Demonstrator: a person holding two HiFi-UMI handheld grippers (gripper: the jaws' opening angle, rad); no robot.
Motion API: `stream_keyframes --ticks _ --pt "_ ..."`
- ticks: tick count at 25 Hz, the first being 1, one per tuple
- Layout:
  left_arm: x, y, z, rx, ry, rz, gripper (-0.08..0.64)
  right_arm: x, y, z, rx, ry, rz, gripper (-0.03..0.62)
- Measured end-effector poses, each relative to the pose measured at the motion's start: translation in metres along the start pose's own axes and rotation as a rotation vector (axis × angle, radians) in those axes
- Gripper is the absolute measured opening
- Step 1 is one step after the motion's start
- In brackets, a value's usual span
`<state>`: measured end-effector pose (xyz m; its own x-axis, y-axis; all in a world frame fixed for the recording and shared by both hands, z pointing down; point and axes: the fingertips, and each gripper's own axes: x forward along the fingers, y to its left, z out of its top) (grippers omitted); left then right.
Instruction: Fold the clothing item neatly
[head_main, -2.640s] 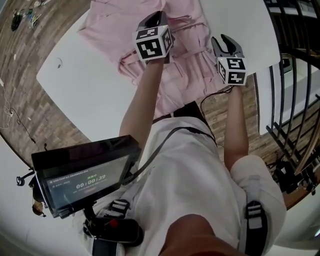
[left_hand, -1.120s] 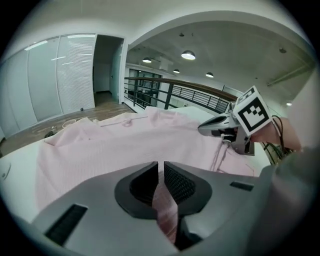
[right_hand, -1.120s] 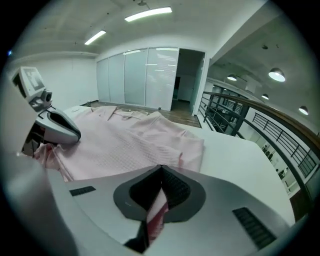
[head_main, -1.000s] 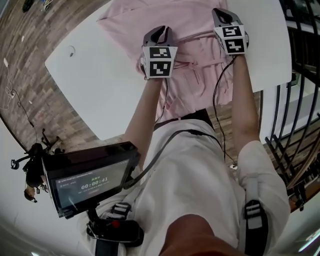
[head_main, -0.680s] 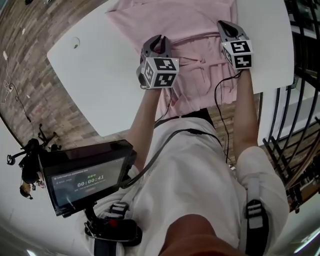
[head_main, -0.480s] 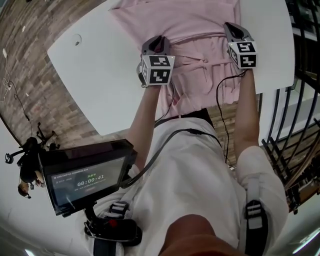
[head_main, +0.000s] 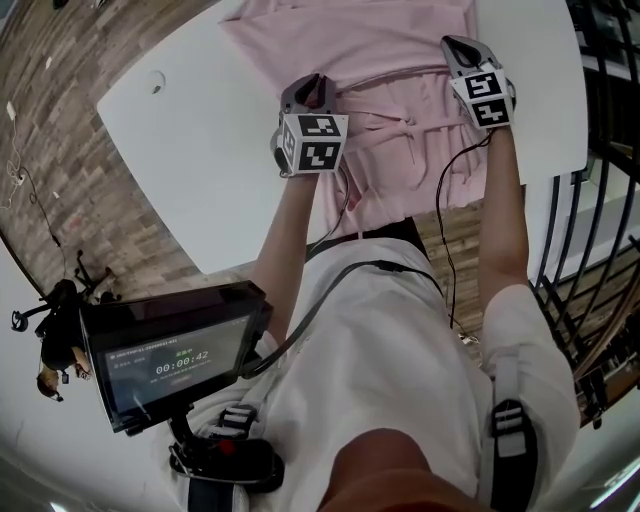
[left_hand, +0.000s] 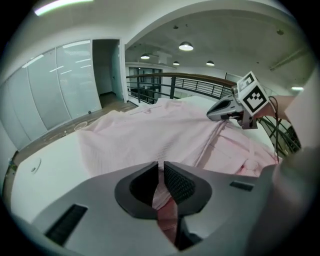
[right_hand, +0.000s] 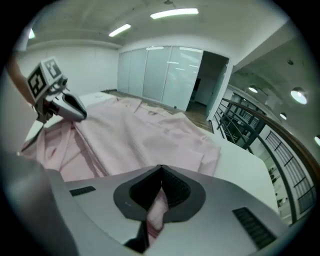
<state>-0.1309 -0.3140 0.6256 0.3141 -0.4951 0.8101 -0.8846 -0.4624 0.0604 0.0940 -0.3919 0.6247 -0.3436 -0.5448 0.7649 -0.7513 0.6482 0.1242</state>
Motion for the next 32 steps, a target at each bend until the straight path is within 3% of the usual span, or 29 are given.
stream_keyframes --ticks 5,17,20,23,27,32 --pt "0.003 -0.003 -0.008 0.004 0.021 -0.022 0.037 0.006 -0.006 -0.011 0.043 -0.024 -0.037 0.003" --pt "-0.015 -0.029 -0.035 -0.016 0.038 -0.061 0.037 -0.01 0.004 -0.034 0.041 -0.005 -0.006 0.003" --pt "-0.021 -0.025 -0.027 0.008 0.028 -0.046 0.037 -0.011 0.004 -0.033 0.044 -0.003 0.001 0.003" --pt "-0.039 -0.024 -0.001 0.03 -0.032 -0.059 0.037 -0.018 0.01 -0.025 0.006 0.012 0.025 0.003" --pt "-0.055 -0.026 0.049 0.127 -0.107 -0.093 0.01 -0.041 0.019 0.008 -0.017 -0.068 0.056 0.003" --pt "-0.039 -0.034 0.076 0.29 -0.076 -0.121 0.003 -0.054 0.023 0.051 -0.087 -0.152 0.077 0.003"
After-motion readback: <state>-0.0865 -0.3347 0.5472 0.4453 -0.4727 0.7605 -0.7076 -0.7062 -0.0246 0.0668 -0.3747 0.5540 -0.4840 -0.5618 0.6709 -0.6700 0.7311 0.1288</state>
